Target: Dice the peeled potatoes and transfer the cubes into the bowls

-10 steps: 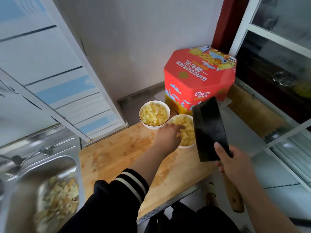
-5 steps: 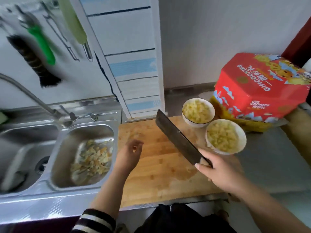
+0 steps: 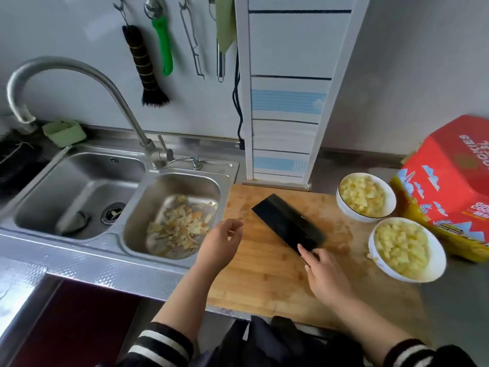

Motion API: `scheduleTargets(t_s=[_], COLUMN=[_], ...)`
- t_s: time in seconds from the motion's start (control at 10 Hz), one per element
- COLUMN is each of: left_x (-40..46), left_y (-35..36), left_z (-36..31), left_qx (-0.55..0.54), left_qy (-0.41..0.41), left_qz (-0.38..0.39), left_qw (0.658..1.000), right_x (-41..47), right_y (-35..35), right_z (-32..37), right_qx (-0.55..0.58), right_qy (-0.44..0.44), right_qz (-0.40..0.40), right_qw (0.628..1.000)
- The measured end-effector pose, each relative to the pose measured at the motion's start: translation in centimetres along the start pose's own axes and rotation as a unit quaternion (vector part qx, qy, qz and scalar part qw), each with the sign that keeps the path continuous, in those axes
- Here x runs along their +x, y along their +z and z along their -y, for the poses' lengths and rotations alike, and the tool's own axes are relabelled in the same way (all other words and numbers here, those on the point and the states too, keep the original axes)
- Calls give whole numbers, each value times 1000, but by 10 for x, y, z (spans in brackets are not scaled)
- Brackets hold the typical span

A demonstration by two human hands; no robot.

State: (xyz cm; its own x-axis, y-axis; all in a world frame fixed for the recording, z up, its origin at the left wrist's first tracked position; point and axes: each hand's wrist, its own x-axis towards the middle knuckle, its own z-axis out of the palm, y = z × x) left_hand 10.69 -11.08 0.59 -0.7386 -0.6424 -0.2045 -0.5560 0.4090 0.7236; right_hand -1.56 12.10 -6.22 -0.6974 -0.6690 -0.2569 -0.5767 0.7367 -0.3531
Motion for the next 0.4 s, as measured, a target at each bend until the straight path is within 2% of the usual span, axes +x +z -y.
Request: scheduleTargets(t_s=[0.2, 0.4], left_x=[6, 11], left_y=[3, 14], left_z=[-4, -16], left_qx=[6, -17], left_qy=[3, 1], left_qz=[7, 30], left_qw=[1000, 999], right_x=[-7, -7], right_y=[9, -5], right_z=[-11, -3], right_qx=[-18, -8], right_qy=[-10, 10], right_qz=[-49, -37], right_qw=[999, 999])
